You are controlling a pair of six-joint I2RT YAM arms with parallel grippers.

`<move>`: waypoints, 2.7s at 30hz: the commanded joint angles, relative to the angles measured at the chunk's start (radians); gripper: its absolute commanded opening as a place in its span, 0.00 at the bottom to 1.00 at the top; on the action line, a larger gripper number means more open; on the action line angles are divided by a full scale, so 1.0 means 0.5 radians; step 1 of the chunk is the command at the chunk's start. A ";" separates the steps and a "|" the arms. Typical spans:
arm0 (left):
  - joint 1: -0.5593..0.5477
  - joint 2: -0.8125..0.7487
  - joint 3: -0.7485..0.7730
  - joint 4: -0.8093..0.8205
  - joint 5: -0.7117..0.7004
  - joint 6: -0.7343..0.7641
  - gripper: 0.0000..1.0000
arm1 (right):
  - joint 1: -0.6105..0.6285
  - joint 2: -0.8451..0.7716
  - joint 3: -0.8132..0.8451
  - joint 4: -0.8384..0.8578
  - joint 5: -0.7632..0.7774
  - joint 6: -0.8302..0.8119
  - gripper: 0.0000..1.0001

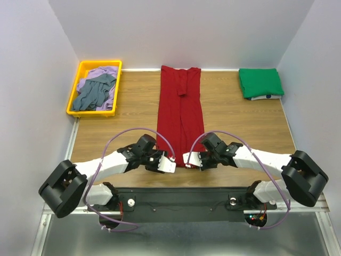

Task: Fold and stack the t-shirts
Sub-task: Fold the tshirt

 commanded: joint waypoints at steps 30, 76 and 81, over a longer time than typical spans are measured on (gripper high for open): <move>-0.079 -0.191 0.542 -0.799 0.494 -0.414 0.00 | 0.005 -0.255 0.533 -0.798 -0.156 0.257 0.00; 0.925 1.610 2.202 -0.818 0.596 0.102 0.01 | -0.827 1.420 1.987 -0.402 -0.276 -0.452 0.00; 0.928 1.696 2.318 -0.809 0.586 0.056 0.05 | -0.848 1.469 2.027 -0.365 -0.233 -0.388 0.03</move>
